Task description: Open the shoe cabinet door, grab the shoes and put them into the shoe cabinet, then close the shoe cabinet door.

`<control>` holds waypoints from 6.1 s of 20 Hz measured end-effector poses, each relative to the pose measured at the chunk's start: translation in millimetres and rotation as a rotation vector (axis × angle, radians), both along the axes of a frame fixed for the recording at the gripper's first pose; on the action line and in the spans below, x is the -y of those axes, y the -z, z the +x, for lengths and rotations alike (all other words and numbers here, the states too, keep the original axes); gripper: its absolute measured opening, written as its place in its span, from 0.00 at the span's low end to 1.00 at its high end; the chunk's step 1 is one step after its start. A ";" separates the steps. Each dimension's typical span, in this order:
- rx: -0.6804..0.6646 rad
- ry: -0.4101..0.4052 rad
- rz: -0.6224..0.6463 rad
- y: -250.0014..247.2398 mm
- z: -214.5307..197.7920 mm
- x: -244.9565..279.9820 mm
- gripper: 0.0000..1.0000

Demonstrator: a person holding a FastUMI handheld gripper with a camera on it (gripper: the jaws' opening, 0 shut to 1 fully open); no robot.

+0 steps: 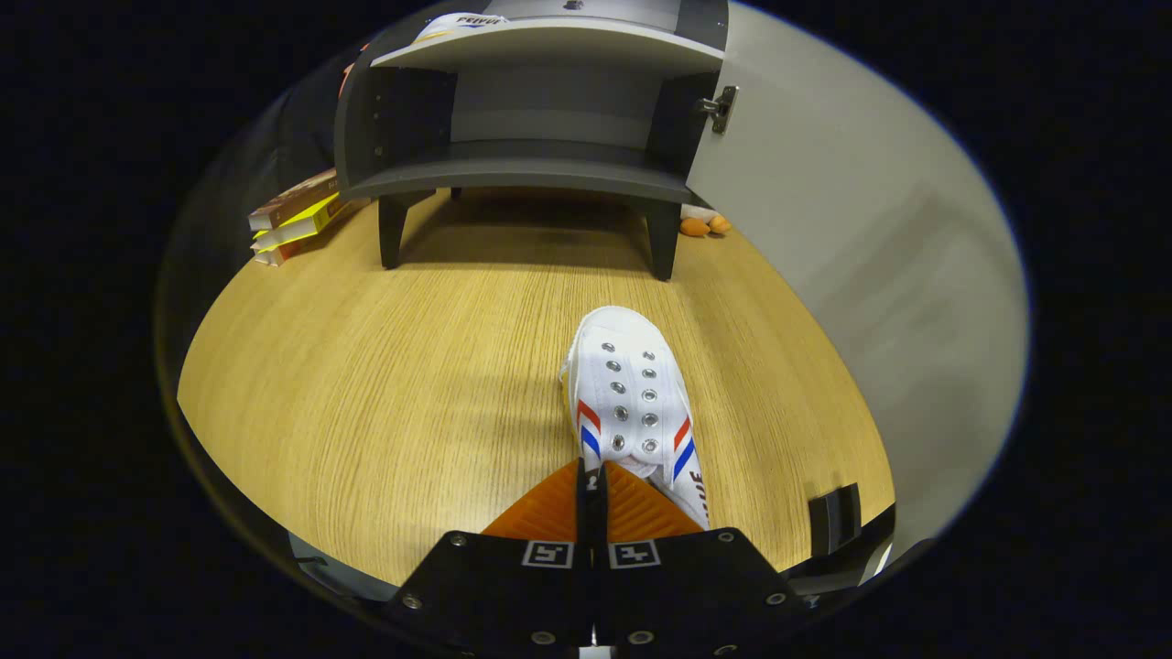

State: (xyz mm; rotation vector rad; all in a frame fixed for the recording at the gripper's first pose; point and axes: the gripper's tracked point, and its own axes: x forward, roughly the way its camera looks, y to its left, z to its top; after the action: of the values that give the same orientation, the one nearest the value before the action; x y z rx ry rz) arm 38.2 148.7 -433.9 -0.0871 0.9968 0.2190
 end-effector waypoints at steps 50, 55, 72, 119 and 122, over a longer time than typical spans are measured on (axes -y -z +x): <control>0.426 0.004 0.069 -117.0 183.2 2.3 0.14; 0.465 0.061 0.105 -149.1 164.8 22.8 0.53; 0.649 0.070 0.193 -259.3 -34.4 75.7 0.95; 0.528 0.174 0.260 -142.3 -200.1 284.3 0.89; 0.528 0.155 0.252 -146.8 -202.9 269.2 0.89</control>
State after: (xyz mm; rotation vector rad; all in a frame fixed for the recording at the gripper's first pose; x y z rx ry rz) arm -164.7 -120.5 -287.1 0.1563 0.4420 0.1651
